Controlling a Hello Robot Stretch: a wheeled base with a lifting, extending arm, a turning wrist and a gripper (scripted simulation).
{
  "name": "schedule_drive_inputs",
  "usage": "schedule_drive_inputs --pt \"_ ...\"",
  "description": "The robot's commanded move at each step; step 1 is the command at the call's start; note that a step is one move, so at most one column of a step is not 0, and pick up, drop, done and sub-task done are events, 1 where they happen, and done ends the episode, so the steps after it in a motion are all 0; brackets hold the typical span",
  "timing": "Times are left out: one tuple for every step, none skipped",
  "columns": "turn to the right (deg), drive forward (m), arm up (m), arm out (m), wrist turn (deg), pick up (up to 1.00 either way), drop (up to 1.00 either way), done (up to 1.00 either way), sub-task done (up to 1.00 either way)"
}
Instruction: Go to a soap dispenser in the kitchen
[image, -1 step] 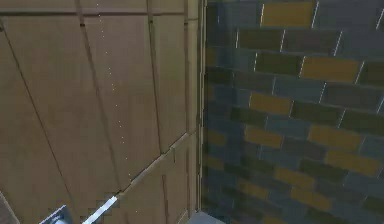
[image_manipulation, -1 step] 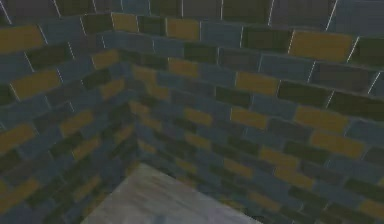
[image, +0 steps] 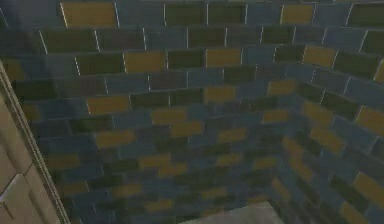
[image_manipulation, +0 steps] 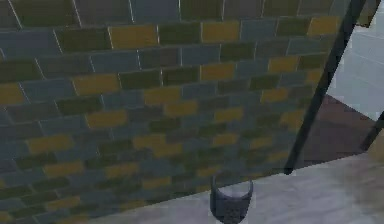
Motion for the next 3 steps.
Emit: schedule_drive_inputs --pt "45.0 0.00 0.00 0.00 0.0 0.00 0.00 0.00 0.00" --pt "30.0 0.00 0.00 0.00 0.0 0.00 0.00 0.00 0.00" --pt "0.0 0.05 0.00 0.00 0.0 0.00 0.00 0.00 0.00"
